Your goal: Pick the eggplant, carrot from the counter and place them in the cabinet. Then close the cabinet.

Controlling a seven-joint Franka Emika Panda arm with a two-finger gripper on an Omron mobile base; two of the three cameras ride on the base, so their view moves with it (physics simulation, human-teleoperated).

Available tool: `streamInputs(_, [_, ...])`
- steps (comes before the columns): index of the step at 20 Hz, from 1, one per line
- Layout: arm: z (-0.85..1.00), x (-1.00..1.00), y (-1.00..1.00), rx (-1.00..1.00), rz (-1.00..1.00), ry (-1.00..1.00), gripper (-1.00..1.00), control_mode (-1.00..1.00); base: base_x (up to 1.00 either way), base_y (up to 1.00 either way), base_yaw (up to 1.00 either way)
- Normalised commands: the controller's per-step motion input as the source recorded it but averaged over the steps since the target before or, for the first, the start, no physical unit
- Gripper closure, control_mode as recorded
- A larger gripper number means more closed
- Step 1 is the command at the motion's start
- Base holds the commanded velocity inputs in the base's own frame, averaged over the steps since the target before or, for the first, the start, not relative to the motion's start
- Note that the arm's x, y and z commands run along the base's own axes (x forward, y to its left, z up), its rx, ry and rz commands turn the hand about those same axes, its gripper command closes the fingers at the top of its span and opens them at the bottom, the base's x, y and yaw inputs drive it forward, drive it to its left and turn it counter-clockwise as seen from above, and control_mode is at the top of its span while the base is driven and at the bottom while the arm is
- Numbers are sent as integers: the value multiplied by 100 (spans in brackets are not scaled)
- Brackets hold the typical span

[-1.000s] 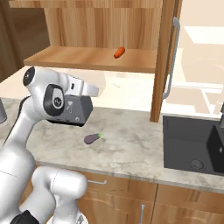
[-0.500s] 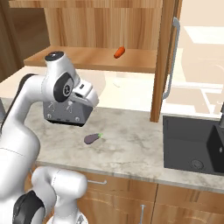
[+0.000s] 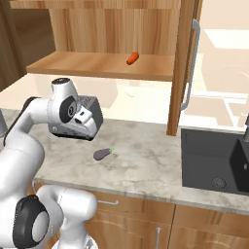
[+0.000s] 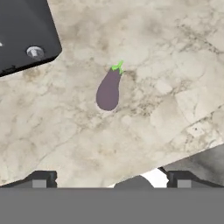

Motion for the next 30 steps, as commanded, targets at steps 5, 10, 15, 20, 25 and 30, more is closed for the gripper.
streamInputs(5, [-90, 44, -5, 3, 0, 5, -100, -100, 0, 0, 0])
streamInputs(10, [-69, 48, -18, 1, 0, 3, -100, -100, 0, 0, 0])
streamInputs(15, [-65, 51, -22, 0, 0, 2, -100, -100, 0, 0, 0])
streamInputs(20, [-40, 68, -7, 0, 0, 2, -100, -100, 0, 0, 0])
streamInputs(25, [-41, 61, -6, 3, 0, 3, -100, -100, 0, 0, 0])
streamInputs(30, [-60, -13, -1, 2, -1, 0, 100, -100, 0, 0, 0])
